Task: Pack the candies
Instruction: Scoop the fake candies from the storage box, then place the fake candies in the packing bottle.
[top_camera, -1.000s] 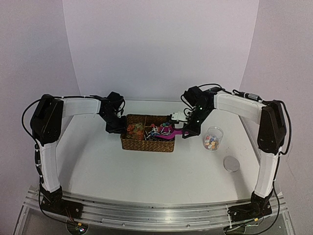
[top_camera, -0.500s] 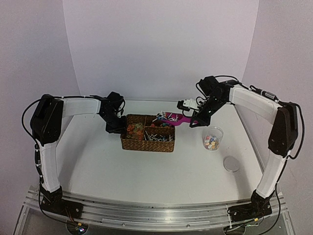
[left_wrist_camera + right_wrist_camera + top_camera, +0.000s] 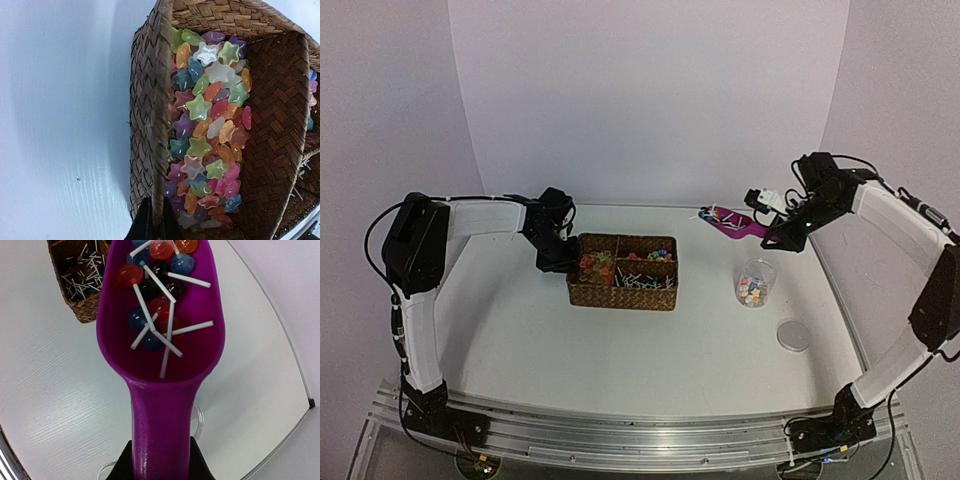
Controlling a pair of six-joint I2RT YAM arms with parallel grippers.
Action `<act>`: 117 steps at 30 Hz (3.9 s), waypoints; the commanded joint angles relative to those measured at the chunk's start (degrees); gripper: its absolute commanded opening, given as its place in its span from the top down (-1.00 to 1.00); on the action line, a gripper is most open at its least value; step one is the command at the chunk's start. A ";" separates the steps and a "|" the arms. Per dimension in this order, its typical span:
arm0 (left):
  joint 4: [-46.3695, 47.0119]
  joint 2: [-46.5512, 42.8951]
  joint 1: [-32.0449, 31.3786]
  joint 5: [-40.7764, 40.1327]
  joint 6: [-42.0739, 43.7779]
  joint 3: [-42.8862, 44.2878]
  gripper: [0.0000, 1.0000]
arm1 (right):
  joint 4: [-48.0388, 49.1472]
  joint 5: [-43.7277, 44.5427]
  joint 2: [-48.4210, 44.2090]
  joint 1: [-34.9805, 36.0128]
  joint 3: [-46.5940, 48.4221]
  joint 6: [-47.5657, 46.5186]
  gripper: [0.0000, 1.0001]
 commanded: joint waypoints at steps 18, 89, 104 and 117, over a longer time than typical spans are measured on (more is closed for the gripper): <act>-1.44 1.80 0.69 1.61 -2.35 0.53 1.00 | 0.36 1.91 -18.14 -19.30 -18.90 -10.71 1.00; -1.34 1.77 0.95 1.86 -2.97 0.02 1.00 | -2.30 35.10 -7.63 -7.67 -14.33 -26.93 1.00; -1.35 1.88 0.95 2.01 -3.02 0.06 1.00 | -2.00 36.95 -6.05 -3.62 -8.25 -27.64 1.00; -1.34 2.05 1.13 2.10 -2.95 0.09 1.00 | 1.97 34.90 -6.68 -3.33 -3.31 -21.68 1.00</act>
